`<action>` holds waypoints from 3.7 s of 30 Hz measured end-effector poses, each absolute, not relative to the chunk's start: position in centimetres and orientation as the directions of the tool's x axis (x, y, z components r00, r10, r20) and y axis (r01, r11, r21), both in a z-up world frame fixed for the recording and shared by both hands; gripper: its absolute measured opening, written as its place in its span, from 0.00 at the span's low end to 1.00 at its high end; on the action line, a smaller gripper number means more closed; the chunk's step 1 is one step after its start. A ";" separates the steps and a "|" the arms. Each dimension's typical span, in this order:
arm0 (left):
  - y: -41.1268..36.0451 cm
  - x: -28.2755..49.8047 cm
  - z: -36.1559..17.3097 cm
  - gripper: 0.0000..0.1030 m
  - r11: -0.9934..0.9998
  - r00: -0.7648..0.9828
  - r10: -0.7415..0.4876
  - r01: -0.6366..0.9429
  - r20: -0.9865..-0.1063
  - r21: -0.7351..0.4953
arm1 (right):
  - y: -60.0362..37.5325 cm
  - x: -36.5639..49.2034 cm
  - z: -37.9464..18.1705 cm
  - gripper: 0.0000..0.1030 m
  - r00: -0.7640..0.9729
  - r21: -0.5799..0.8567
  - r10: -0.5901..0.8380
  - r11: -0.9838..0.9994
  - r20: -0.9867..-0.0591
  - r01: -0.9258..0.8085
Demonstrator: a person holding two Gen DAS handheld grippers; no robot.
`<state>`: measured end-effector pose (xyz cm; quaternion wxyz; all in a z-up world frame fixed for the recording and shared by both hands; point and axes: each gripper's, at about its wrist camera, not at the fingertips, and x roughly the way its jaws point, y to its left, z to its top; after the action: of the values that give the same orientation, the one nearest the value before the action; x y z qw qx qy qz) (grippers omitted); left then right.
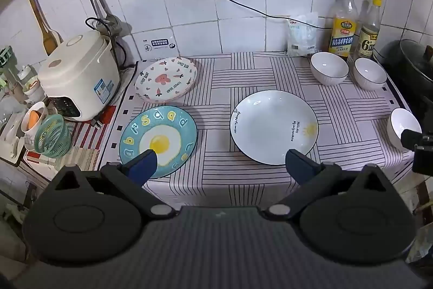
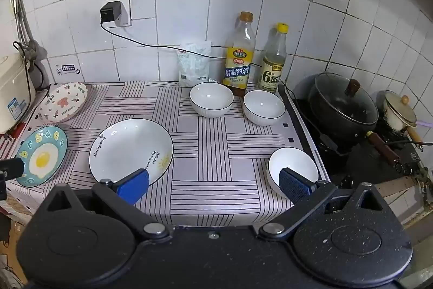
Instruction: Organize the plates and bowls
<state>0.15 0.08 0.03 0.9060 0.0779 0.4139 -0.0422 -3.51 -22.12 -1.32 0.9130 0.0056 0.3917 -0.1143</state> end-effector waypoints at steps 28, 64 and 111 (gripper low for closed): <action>2.1 -0.9 -0.1 1.00 0.991 0.683 -0.037 0.117 -0.730 0.058 | -21.4 -4.7 -1.3 1.00 0.653 -0.049 -0.149 0.984 -0.742 0.169; 1.6 -4.8 -0.5 1.00 0.985 0.742 -0.058 0.153 -0.668 0.085 | -21.0 -6.0 -2.0 1.00 0.655 -0.102 -0.193 0.979 -0.731 0.174; 2.2 9.3 -13.8 0.96 0.987 0.630 -0.081 0.158 -0.772 0.026 | -22.9 2.5 -10.4 1.00 0.865 0.170 0.159 0.982 -0.475 -0.087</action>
<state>9.33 2.17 -13.78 0.9017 0.0456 0.4248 -0.0662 2.48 -22.93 -10.40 0.9631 0.0714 0.2516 0.0640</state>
